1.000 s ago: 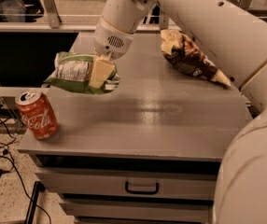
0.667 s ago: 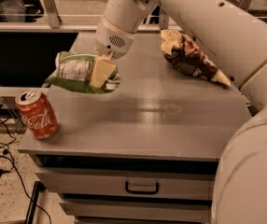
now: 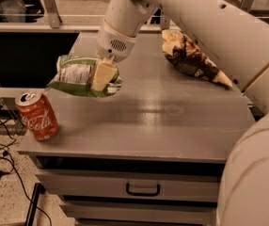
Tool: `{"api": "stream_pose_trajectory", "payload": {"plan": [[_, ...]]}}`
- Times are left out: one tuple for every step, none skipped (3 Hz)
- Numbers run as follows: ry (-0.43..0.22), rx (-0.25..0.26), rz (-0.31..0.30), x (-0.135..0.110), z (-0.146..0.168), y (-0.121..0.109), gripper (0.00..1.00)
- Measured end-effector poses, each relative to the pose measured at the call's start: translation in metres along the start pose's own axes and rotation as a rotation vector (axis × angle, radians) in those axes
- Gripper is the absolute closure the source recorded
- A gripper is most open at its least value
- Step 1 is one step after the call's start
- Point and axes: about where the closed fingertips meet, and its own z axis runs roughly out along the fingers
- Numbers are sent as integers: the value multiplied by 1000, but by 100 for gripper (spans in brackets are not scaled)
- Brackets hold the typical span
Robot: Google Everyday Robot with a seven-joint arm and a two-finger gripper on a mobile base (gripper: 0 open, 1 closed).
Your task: Move green jalapeno chip bag near coke can
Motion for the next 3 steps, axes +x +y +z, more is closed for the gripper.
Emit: {"api": "stream_pose_trajectory", "payload": {"plan": [[-4,3,-1,-2,2,-2,56],[-8,6,-2,-4,4,-3,25],[-11,9,-4,-5,7,-5,0]]}}
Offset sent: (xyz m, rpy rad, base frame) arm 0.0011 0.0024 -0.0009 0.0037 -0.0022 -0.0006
